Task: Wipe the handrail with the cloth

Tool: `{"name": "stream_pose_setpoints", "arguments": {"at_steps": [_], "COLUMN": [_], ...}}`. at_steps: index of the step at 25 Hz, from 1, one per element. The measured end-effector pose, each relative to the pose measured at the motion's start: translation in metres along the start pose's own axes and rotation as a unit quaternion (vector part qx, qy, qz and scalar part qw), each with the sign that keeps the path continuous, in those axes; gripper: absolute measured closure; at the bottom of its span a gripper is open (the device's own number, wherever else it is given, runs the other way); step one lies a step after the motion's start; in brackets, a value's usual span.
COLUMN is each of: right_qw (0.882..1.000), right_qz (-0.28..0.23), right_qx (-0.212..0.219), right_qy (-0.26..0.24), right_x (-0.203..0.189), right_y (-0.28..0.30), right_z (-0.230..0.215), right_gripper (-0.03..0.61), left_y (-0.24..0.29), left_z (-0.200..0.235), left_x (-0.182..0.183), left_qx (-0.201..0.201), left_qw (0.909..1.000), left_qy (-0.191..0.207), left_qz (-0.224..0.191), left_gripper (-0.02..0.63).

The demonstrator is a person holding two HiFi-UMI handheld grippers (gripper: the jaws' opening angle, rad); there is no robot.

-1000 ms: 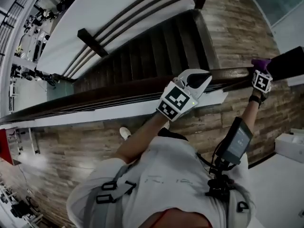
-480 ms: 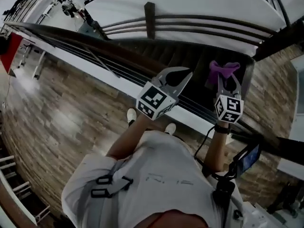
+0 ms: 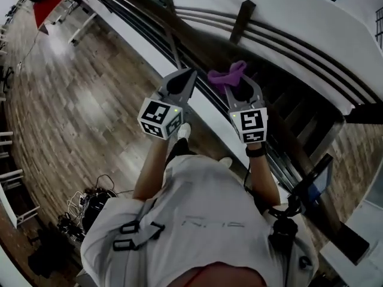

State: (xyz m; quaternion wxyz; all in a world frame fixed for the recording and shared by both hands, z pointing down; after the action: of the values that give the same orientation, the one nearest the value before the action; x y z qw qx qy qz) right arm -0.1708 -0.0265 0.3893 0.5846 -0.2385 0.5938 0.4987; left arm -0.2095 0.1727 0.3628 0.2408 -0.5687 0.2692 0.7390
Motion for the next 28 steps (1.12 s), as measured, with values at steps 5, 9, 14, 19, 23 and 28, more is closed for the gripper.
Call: {"name": "stream_pose_setpoints", "arguments": {"at_steps": [5,9,14,19,23,28], "right_qw": [0.994,0.983,0.963,0.948,0.935,0.930], "right_qz": [0.054,0.117,0.194,0.244,0.274,0.260], "right_qx": [0.062,0.049,0.016,0.001,0.012,0.013], "right_qy": [-0.074,-0.134,-0.188,-0.206,-0.223,-0.259], "right_x": [-0.017,-0.067,-0.116,-0.130,-0.149,-0.153], "right_y": [0.100,0.188,0.291,0.366,0.395,0.390], "right_z": [0.071,0.102,0.107,0.103,0.099,0.100], "right_gripper": [0.456,0.456,0.456,0.456,0.454,0.459], "left_y": [-0.023,-0.033,-0.036,-0.038,-0.044,-0.050], "left_z": [0.076,0.129,0.172,0.197,0.204,0.201], "left_x": [-0.015,-0.031,-0.048,-0.061,-0.070,-0.074], "left_qx": [0.057,0.080,0.084,0.079,0.080,0.085], "left_qw": [0.9981,0.9958,0.9936,0.9919,0.9887,0.9871], "left_qy": [-0.021,-0.037,-0.055,-0.067,-0.090,-0.098], "left_qz": [0.009,0.023,0.051,0.073,0.089,0.094], "left_gripper": [0.614,0.614,0.614,0.614,0.614,0.614]}}
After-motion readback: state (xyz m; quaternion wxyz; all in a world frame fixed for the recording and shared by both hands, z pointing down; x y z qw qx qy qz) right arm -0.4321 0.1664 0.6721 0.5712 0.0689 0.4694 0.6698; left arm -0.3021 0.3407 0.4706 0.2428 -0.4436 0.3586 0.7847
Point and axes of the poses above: the fingertips, and each gripper's own axes: y forward along the fingers, z to its left, x out of its top, the point moved 9 cm from there along -y, backward along the fingers, and after that the axes turned 2 degrees about -y, right-handed, at the moved point
